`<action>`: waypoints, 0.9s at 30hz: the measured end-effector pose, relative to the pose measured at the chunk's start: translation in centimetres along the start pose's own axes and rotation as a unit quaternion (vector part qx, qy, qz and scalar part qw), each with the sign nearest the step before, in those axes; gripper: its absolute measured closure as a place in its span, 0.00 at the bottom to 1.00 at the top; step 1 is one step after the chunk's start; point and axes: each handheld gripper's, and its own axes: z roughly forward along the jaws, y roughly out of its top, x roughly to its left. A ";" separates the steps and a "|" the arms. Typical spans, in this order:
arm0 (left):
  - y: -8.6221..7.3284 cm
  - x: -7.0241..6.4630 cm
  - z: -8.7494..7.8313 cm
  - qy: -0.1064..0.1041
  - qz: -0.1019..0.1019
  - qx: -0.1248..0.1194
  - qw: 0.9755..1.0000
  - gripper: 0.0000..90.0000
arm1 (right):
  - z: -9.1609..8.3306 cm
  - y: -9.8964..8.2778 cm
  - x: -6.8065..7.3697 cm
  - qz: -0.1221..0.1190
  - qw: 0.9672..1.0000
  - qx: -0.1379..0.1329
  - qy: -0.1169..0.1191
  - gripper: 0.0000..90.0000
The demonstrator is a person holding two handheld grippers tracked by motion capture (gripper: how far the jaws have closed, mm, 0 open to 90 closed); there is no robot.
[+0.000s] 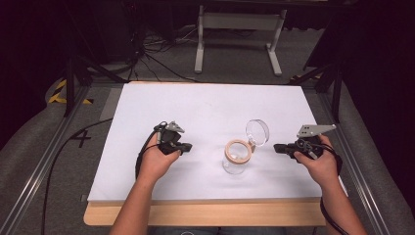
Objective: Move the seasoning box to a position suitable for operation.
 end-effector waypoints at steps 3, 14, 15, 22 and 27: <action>0.1 -0.2 -0.1 0.002 -0.002 0.002 1.000 1.00 | 0.0 0.0 0.1 0.000 1.000 0.003 0.002 1.00; 1.2 -2.2 0.4 -0.028 0.022 -0.003 0.999 1.00 | -0.6 0.2 0.8 -0.017 0.999 0.026 0.021 1.00; 1.4 -2.5 0.5 -0.029 0.029 -0.001 0.999 1.00 | -0.6 0.2 0.8 -0.017 0.999 0.026 0.021 1.00; 2.3 -4.3 1.6 -0.053 0.051 0.001 0.997 1.00 | -0.1 0.3 1.9 -0.038 0.998 0.027 0.049 1.00; 2.6 -4.7 2.1 -0.062 0.057 -0.001 0.996 1.00 | 0.5 0.4 2.8 -0.049 0.996 0.033 0.061 1.00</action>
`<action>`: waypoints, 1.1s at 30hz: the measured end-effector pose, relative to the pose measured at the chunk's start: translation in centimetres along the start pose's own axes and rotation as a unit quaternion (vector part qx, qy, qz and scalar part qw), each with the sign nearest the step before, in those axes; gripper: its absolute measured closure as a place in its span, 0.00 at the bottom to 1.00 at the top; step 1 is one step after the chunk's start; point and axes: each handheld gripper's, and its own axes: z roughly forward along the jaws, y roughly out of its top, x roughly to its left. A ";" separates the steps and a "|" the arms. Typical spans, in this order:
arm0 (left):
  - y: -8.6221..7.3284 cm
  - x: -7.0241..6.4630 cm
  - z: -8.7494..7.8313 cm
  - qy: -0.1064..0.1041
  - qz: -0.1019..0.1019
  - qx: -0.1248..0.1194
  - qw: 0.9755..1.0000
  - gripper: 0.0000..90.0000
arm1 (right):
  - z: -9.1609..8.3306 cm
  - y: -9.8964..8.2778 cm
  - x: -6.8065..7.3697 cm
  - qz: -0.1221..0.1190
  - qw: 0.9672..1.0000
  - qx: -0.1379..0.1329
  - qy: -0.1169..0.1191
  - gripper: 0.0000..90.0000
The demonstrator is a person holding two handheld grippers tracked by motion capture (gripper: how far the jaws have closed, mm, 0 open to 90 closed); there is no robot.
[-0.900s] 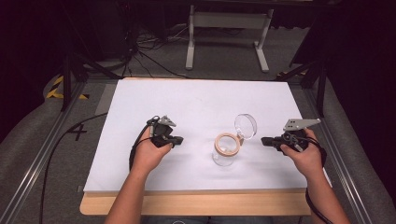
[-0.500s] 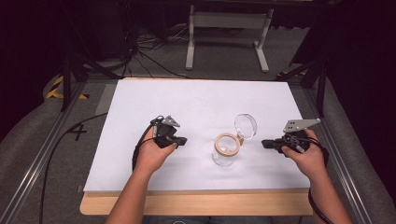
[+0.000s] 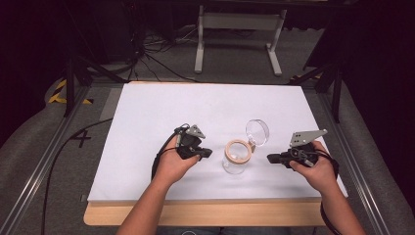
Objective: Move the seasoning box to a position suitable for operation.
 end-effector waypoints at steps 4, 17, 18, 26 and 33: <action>0.1 -0.2 0.5 -0.003 0.003 0.004 1.000 1.00 | 1.0 0.2 1.0 -0.011 1.000 -0.006 0.011 1.00; -0.1 0.0 0.6 -0.003 0.001 0.004 1.000 1.00 | 3.7 -0.1 1.5 0.017 0.995 -0.041 -0.088 1.00; -0.2 0.0 0.5 -0.002 0.000 0.003 1.000 1.00 | 3.8 -0.2 1.3 0.021 0.994 -0.045 -0.095 1.00; -0.6 0.1 0.4 0.001 -0.010 0.002 1.000 1.00 | 4.3 -0.4 0.6 0.034 0.992 -0.054 -0.108 1.00; -1.2 0.2 -0.1 0.004 -0.017 0.005 1.000 1.00 | 5.2 -0.4 0.0 0.040 0.992 -0.055 -0.107 1.00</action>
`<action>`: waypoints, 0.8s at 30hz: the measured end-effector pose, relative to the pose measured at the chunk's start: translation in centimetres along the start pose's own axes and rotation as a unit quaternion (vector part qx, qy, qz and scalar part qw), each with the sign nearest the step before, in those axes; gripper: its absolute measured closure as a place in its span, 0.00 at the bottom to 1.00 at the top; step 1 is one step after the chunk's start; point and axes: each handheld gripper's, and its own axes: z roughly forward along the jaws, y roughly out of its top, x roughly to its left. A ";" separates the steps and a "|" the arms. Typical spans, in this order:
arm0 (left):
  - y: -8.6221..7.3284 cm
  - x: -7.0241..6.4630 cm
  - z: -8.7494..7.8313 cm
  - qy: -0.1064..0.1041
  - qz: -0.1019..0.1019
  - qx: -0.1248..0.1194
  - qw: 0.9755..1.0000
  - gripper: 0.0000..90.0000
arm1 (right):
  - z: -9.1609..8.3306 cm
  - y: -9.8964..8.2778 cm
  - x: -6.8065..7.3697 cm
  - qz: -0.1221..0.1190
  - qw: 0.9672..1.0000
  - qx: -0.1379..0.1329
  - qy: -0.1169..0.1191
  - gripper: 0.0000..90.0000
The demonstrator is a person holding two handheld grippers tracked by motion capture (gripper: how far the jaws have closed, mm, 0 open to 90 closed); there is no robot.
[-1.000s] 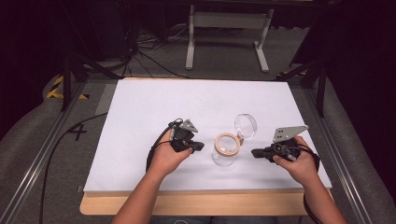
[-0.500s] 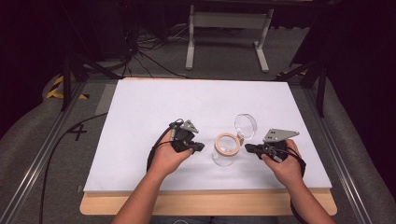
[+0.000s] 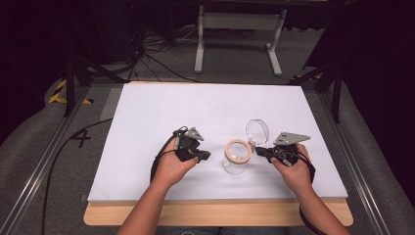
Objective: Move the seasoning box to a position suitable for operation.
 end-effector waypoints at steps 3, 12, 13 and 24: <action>-0.2 0.1 -0.1 0.001 -0.003 -0.005 1.000 1.00 | 0.2 0.1 -0.1 -0.002 1.000 0.000 -0.003 1.00; -1.3 0.3 -0.3 0.004 -0.018 0.001 1.000 0.99 | 2.0 0.5 -1.2 -0.011 1.000 -0.008 -0.007 1.00; -1.4 0.3 -0.3 0.004 -0.019 0.002 1.000 1.00 | 2.3 0.5 -1.5 -0.009 1.000 -0.010 -0.003 1.00; -0.6 0.7 2.7 0.005 -0.030 -0.027 0.999 1.00 | -0.1 0.1 -1.5 0.003 1.000 -0.018 -0.007 1.00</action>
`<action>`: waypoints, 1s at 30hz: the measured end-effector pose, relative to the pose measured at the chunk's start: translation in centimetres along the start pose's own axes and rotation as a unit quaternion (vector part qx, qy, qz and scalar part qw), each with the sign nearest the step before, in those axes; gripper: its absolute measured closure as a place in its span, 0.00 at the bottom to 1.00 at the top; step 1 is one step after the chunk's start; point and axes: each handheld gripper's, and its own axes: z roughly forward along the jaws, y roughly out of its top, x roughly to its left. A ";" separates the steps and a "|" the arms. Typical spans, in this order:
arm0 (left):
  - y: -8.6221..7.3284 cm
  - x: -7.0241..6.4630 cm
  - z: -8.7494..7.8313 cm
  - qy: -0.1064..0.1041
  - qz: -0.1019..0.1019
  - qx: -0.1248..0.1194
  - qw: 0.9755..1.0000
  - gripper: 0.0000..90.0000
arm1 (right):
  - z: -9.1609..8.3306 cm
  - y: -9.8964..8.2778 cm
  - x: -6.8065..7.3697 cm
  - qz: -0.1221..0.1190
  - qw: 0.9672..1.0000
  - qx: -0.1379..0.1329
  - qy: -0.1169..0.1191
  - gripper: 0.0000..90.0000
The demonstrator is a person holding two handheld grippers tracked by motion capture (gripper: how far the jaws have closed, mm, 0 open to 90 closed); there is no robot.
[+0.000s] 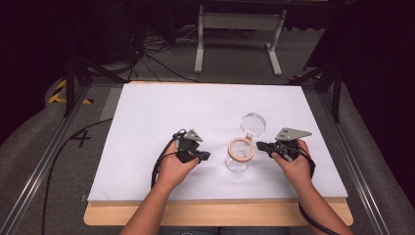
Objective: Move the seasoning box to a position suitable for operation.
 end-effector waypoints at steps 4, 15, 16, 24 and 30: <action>0.8 -0.2 1.9 0.000 0.012 -0.003 1.000 1.00 | -1.7 -0.7 0.1 0.007 1.000 0.001 -0.007 1.00; 1.7 -0.8 4.6 -0.011 0.043 0.005 0.999 0.98 | -4.4 -2.0 0.2 0.022 0.999 -0.003 -0.026 1.00; 1.7 -0.7 4.5 -0.011 0.048 0.010 0.999 0.99 | -4.5 -2.0 0.1 0.021 0.999 -0.002 -0.026 1.00; 1.6 -1.7 4.6 -0.029 0.055 0.019 0.998 1.00 | -4.2 -1.8 0.3 0.018 1.000 -0.001 -0.022 1.00; 1.8 -2.7 4.8 -0.040 0.074 0.032 0.996 0.99 | -4.2 -1.7 0.2 0.020 1.000 -0.004 -0.020 1.00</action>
